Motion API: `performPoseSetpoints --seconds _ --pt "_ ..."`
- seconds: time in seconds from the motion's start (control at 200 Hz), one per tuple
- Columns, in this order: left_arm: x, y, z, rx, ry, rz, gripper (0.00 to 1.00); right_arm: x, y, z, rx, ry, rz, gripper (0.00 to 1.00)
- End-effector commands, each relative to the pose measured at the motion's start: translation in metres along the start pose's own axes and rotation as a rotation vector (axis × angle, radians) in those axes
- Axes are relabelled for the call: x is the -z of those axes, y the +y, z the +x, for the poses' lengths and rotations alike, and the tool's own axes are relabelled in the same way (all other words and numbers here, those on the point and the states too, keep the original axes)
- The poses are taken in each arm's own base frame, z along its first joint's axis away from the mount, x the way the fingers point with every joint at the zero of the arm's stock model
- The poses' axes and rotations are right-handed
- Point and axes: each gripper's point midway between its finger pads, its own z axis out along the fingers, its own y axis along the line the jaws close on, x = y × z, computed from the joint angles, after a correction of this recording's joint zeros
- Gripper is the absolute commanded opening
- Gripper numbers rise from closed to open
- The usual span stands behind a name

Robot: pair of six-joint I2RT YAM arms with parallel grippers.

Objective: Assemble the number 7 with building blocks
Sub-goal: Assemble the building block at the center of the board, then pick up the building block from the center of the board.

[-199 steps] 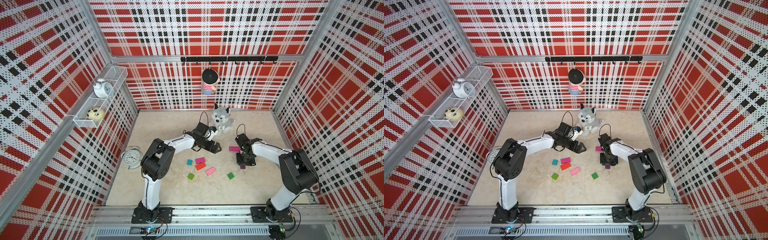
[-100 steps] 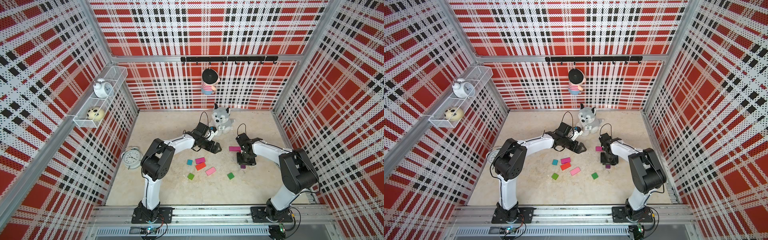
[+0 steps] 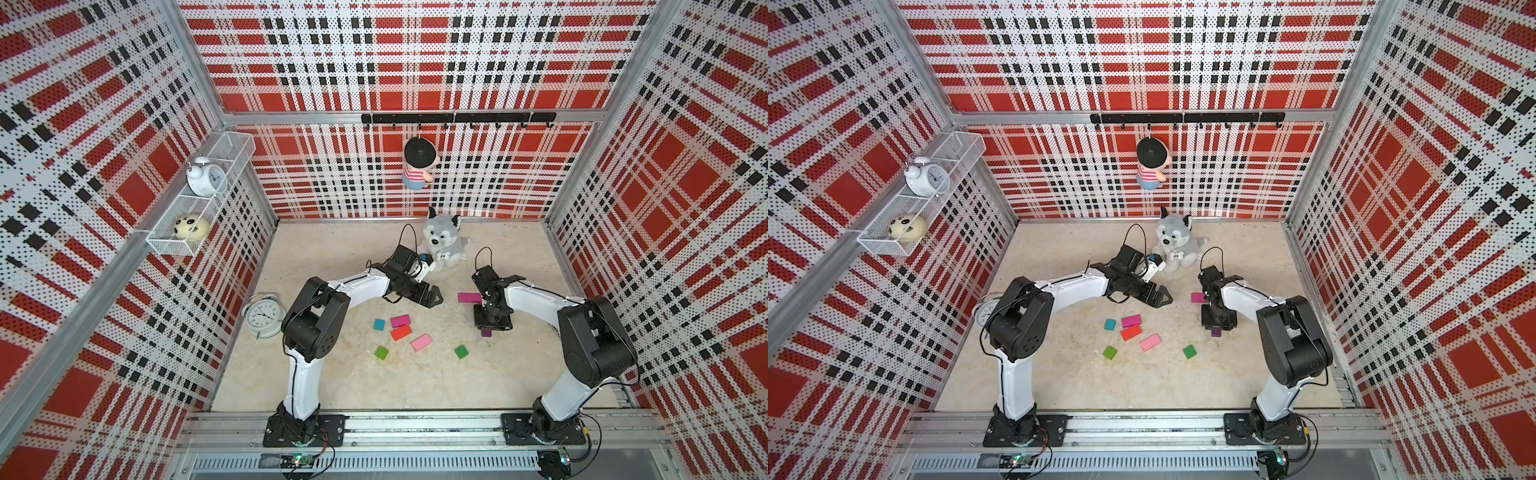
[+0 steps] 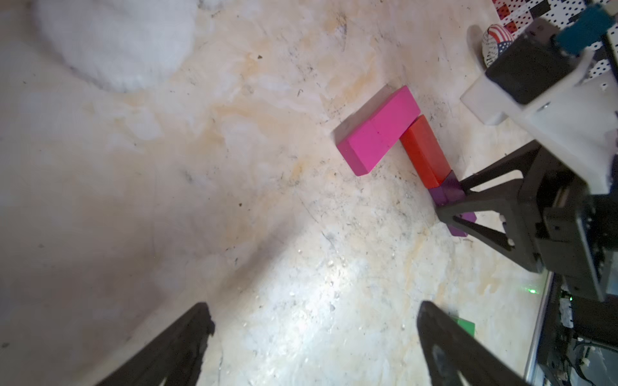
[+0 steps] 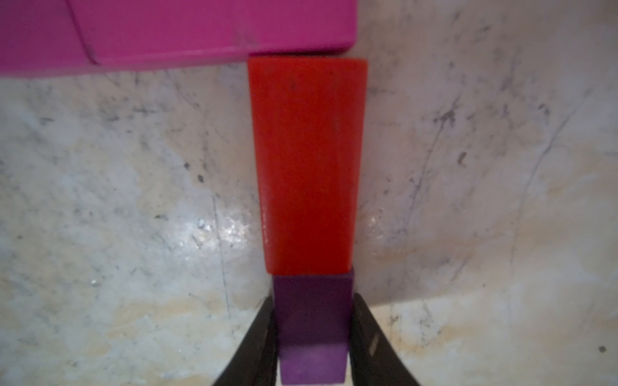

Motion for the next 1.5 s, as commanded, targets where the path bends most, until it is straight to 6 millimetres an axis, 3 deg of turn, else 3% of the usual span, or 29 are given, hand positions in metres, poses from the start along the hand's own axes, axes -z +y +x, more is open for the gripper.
performPoseSetpoints --seconds 0.0,0.291,0.496,0.691,0.837,1.157,1.333,1.493 --pt "0.006 -0.01 -0.007 -0.038 -0.017 0.019 0.98 -0.011 -0.007 0.003 -0.009 0.027 0.028 0.39" --pt "0.006 -0.011 -0.007 -0.04 -0.017 0.024 0.98 0.001 -0.005 -0.002 -0.026 0.001 0.014 0.57" --pt "0.012 -0.018 -0.004 -0.051 -0.017 0.051 0.98 0.033 0.003 -0.012 -0.047 -0.08 -0.05 0.62" --pt "0.011 -0.021 0.013 -0.042 0.025 0.079 0.98 0.057 0.008 -0.013 0.027 -0.169 -0.102 0.65" --pt "0.013 -0.02 0.015 -0.038 0.025 0.07 0.98 0.059 0.021 -0.001 0.133 -0.175 -0.147 0.65" --pt "0.025 -0.031 0.024 -0.046 0.025 0.093 0.98 0.054 0.078 0.043 0.401 -0.164 -0.227 0.68" --pt "0.028 -0.033 0.034 -0.035 0.036 0.095 0.98 0.051 0.083 0.064 0.402 -0.143 -0.288 0.68" --pt "0.028 -0.042 0.041 -0.043 0.045 0.112 0.98 0.044 0.088 0.072 0.411 -0.123 -0.296 0.67"
